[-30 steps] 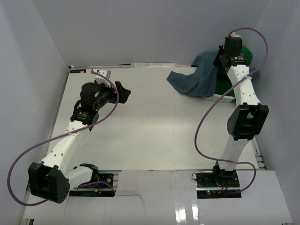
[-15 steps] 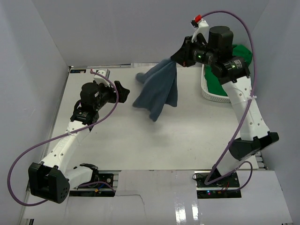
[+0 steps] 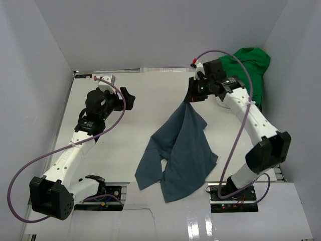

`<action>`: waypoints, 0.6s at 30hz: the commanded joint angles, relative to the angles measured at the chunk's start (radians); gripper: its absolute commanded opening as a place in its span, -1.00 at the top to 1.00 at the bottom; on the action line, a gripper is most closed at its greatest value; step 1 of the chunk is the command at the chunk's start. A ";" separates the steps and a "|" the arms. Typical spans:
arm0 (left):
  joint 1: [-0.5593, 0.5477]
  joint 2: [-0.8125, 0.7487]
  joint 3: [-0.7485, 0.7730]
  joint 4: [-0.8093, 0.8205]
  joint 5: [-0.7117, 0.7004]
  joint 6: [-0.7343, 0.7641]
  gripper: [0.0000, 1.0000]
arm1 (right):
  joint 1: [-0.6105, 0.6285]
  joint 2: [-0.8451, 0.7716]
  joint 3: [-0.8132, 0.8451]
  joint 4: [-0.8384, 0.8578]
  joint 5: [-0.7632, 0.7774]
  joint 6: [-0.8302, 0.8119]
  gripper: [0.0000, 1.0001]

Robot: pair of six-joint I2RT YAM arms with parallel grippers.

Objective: Fold and stack the t-shirts
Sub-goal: Move the tshirt to the center of the board

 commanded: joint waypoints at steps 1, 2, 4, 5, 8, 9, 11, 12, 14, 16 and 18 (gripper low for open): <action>-0.004 -0.030 0.003 -0.020 -0.051 0.011 -0.96 | -0.004 0.067 -0.056 -0.002 0.118 -0.021 0.85; -0.004 -0.024 0.010 -0.026 -0.058 0.008 -0.96 | -0.003 0.106 -0.022 -0.002 0.129 -0.026 0.85; -0.002 -0.017 0.024 -0.040 -0.064 0.005 -0.96 | -0.004 0.144 0.041 -0.013 0.138 -0.026 0.85; -0.004 -0.008 0.030 -0.046 -0.067 0.004 -0.96 | -0.004 0.163 0.076 -0.032 0.146 -0.026 0.83; -0.004 0.000 0.059 -0.087 -0.089 -0.007 -0.96 | -0.004 0.207 0.171 -0.036 0.195 -0.029 0.40; -0.004 0.000 0.067 -0.101 -0.097 -0.010 -0.96 | -0.003 0.204 0.179 -0.036 0.196 -0.030 0.03; -0.004 -0.003 0.084 -0.151 -0.142 -0.018 -0.96 | 0.019 0.181 0.152 -0.028 0.187 -0.054 -0.80; -0.002 -0.007 0.089 -0.193 -0.155 -0.028 -0.96 | 0.033 0.137 0.091 -0.019 0.201 -0.059 -0.80; -0.002 -0.009 0.105 -0.237 -0.213 -0.050 -0.96 | 0.089 0.065 -0.008 0.018 0.212 -0.075 -0.80; -0.002 -0.018 0.119 -0.299 -0.289 -0.100 -0.96 | 0.138 -0.050 -0.171 0.087 0.204 -0.075 -0.80; 0.018 -0.017 0.130 -0.339 -0.316 -0.136 -0.96 | 0.229 -0.133 -0.267 0.113 0.204 -0.079 -0.80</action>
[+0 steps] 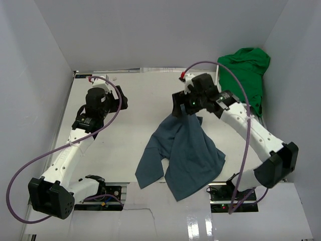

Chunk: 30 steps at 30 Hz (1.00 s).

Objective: Fold and stack the t-shirts
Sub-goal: Move the tshirt to the center of the board, then flatten out the tshirt

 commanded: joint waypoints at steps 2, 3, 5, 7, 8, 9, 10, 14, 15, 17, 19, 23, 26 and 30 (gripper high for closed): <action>0.080 -0.013 0.072 -0.130 -0.080 -0.083 -0.96 | 0.196 -0.134 -0.231 0.063 0.014 -0.016 -0.80; 0.113 -0.004 0.081 -0.150 -0.054 -0.091 -0.96 | 0.230 -0.163 -0.271 0.081 0.014 0.003 -0.80; 0.204 0.044 0.116 -0.178 0.014 -0.123 -0.96 | 0.348 -0.181 -0.365 0.106 0.040 0.027 -0.80; 0.259 0.103 0.148 -0.224 0.038 -0.165 -0.96 | 0.464 -0.181 -0.394 0.126 0.078 0.050 -0.80; 0.275 0.121 0.179 -0.248 0.072 -0.183 -0.96 | 0.499 -0.163 -0.402 0.127 0.113 0.055 -0.81; 0.292 0.136 0.191 -0.253 0.092 -0.200 -0.96 | 0.526 -0.149 -0.399 0.127 0.118 0.061 -0.81; 0.325 0.148 0.201 -0.256 0.098 -0.234 -0.96 | 0.555 -0.132 -0.394 0.123 0.153 0.070 -0.82; 0.348 0.180 0.231 -0.256 0.143 -0.290 -0.96 | 0.681 -0.036 -0.342 0.119 0.192 0.086 -0.87; 0.358 0.182 0.233 -0.254 0.153 -0.298 -0.96 | 0.698 0.001 -0.332 0.123 0.192 0.089 -0.89; 0.408 0.187 0.227 -0.247 0.193 -0.314 -0.96 | 0.752 0.048 -0.310 0.139 0.210 0.110 -0.93; 0.500 0.199 0.208 -0.244 0.303 -0.321 -0.96 | 0.796 0.079 -0.299 0.152 0.227 0.123 -0.97; 0.640 0.231 0.194 -0.251 0.429 -0.326 -0.96 | 0.858 0.161 -0.279 0.172 0.230 0.158 -1.00; 0.645 0.214 0.190 -0.250 0.413 -0.341 -0.96 | 0.889 0.196 -0.263 0.195 0.212 0.169 -0.90; 0.646 0.187 0.158 -0.230 0.391 -0.383 -0.96 | 0.904 0.245 -0.230 0.208 0.183 0.181 -0.82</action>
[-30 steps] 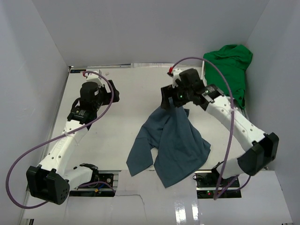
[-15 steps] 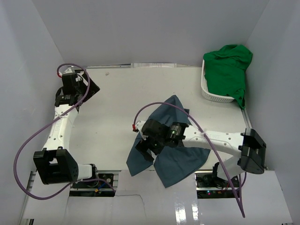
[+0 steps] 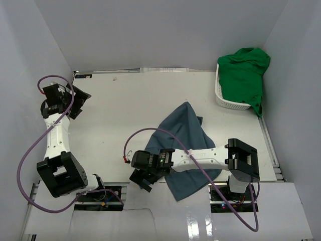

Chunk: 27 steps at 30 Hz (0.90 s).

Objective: Fold and stack the t-shirts
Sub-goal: Flatten out the tshirt

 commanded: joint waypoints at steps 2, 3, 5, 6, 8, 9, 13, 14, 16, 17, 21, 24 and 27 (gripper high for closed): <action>-0.007 -0.047 -0.014 0.009 0.035 -0.042 -0.96 | 0.024 0.052 0.080 0.044 -0.012 0.023 -0.79; -0.006 -0.044 -0.011 0.008 0.033 -0.042 -0.96 | 0.034 0.063 0.088 0.044 -0.010 0.022 -0.78; -0.004 -0.038 -0.012 0.008 0.030 -0.042 -0.96 | 0.040 0.086 0.103 0.049 -0.015 0.019 -0.73; -0.003 -0.035 -0.012 0.009 0.030 -0.042 -0.96 | 0.041 0.094 0.108 0.052 -0.016 0.017 -0.73; -0.001 -0.030 -0.020 0.017 0.030 -0.042 -0.96 | 0.041 0.115 0.120 0.062 -0.030 0.013 -0.69; 0.002 -0.030 -0.023 0.018 0.032 -0.042 -0.96 | 0.041 0.123 0.125 0.061 -0.032 0.013 -0.68; 0.005 -0.025 -0.040 0.029 0.040 -0.042 -0.96 | 0.043 0.151 0.134 0.061 -0.032 0.011 -0.62; 0.005 -0.028 -0.043 0.032 0.040 -0.039 -0.96 | 0.043 0.158 0.134 0.062 -0.032 0.011 -0.62; 0.008 -0.028 -0.051 0.035 0.038 -0.038 -0.96 | 0.043 0.163 0.133 0.061 -0.030 0.013 -0.56; 0.009 -0.025 -0.052 0.037 0.038 -0.036 -0.96 | 0.041 0.172 0.132 0.061 -0.030 0.014 -0.53; 0.008 -0.027 -0.058 0.041 0.041 -0.036 -0.96 | 0.041 0.198 0.128 0.059 -0.022 0.017 -0.42; 0.009 -0.028 -0.062 0.046 0.041 -0.034 -0.96 | 0.041 0.209 0.128 0.062 -0.019 0.017 -0.38; 0.011 -0.030 -0.065 0.046 0.040 -0.033 -0.96 | 0.040 0.223 0.131 0.062 -0.016 0.014 -0.36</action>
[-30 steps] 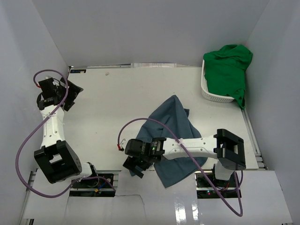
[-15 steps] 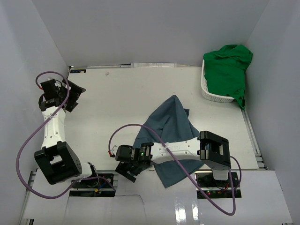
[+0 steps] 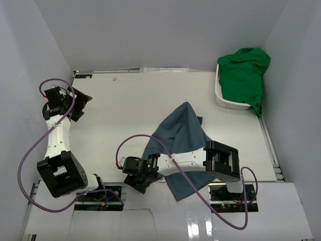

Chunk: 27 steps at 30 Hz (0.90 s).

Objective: Fold and stack the t-shirts
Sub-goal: Flatten out the tshirt

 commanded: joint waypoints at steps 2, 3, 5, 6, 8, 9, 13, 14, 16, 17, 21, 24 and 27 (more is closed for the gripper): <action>0.008 -0.025 -0.007 0.017 0.016 0.003 -0.96 | 0.001 0.024 0.034 0.010 0.006 0.000 -0.36; 0.008 -0.027 -0.009 0.019 0.016 0.005 -0.96 | 0.001 0.029 0.036 0.009 0.011 0.000 -0.28; 0.008 -0.030 -0.007 0.021 0.014 0.006 -0.96 | 0.002 0.032 0.039 0.009 0.017 0.000 -0.12; 0.008 -0.030 -0.009 0.021 0.013 0.006 -0.96 | -0.001 0.033 0.041 0.009 0.020 0.000 0.09; 0.008 -0.031 -0.009 0.022 0.013 0.008 -0.96 | -0.004 0.033 0.041 0.009 0.022 0.000 0.23; 0.008 -0.031 -0.009 0.022 0.013 0.009 -0.96 | -0.005 0.033 0.039 0.007 0.023 0.000 0.39; 0.008 -0.033 -0.012 0.025 0.014 0.013 -0.96 | -0.014 0.021 0.033 0.006 0.046 0.002 0.84; 0.008 -0.035 -0.013 0.025 0.014 0.014 -0.96 | -0.021 0.018 0.033 0.006 0.051 0.002 0.85; 0.008 -0.036 -0.015 0.025 0.013 0.016 -0.96 | -0.036 -0.009 0.031 0.007 0.052 0.002 0.85; 0.008 -0.039 -0.016 0.025 0.011 0.016 -0.96 | -0.068 -0.025 0.034 0.006 0.052 0.002 0.85; 0.008 -0.062 -0.032 0.028 0.004 0.013 -0.96 | -0.240 -0.129 0.074 0.010 0.002 -0.018 0.85; 0.007 -0.106 -0.062 0.060 0.016 0.006 -0.96 | -0.414 -0.142 0.283 -0.025 -0.078 -0.059 0.85; -0.019 -0.156 -0.110 0.094 0.034 0.009 -0.96 | -0.540 -0.016 0.505 -0.138 -0.093 -0.122 0.85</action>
